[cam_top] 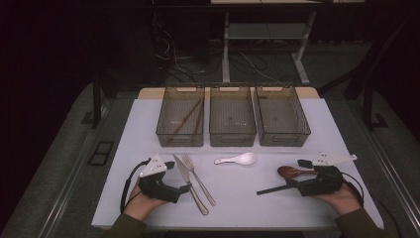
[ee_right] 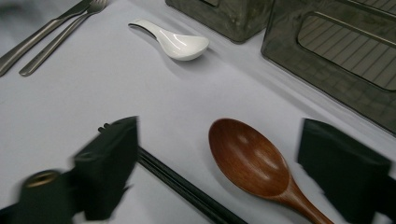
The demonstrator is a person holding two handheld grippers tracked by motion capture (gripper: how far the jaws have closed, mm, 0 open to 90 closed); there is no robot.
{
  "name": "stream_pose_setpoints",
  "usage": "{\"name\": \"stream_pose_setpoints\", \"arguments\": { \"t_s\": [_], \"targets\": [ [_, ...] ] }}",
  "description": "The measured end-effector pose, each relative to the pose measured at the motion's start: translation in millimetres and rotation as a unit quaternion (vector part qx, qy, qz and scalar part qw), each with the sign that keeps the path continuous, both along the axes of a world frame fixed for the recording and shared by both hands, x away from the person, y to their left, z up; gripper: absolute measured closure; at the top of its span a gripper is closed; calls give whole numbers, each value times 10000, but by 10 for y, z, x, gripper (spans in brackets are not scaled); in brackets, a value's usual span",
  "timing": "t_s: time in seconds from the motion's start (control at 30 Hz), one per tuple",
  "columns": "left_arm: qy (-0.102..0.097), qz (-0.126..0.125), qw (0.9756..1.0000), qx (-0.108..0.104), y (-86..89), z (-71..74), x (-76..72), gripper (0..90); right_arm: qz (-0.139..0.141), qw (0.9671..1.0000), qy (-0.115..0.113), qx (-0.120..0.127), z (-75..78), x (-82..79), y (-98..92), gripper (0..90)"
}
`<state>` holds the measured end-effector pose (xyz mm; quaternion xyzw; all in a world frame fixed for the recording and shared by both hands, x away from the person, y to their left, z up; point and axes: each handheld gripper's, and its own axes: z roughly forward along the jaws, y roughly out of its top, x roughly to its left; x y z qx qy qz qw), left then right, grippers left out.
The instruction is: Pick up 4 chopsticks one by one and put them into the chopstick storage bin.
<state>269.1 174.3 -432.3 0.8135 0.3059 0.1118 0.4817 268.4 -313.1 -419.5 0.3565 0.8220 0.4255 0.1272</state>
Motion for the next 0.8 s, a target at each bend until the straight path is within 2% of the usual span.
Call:
{"name": "stream_pose_setpoints", "arguments": {
  "t_s": [0.13, 0.33, 0.43, 0.67, 0.8],
  "targets": [
    [21, -9, 10000, 18, 5, -1, 2, 12, 18, 10000, 62, -24, 16, 18, -74, 328],
    [31, -46, 10000, 14, -3, -4, -4, 25, -72, 9997, 161, -184, 21, 38, -178, 499],
    [40, -48, 10000, 14, -8, -8, -4, 26, -128, 9993, 283, -201, 15, 46, -237, 600],
    [34, -71, 10000, 19, -10, -8, -9, 28, -240, 9967, 434, -644, -47, 72, -349, 818],
    [34, -84, 10000, 11, -5, -5, -11, 30, -355, 9953, 556, -708, -72, 84, -447, 892]
  ]
}}
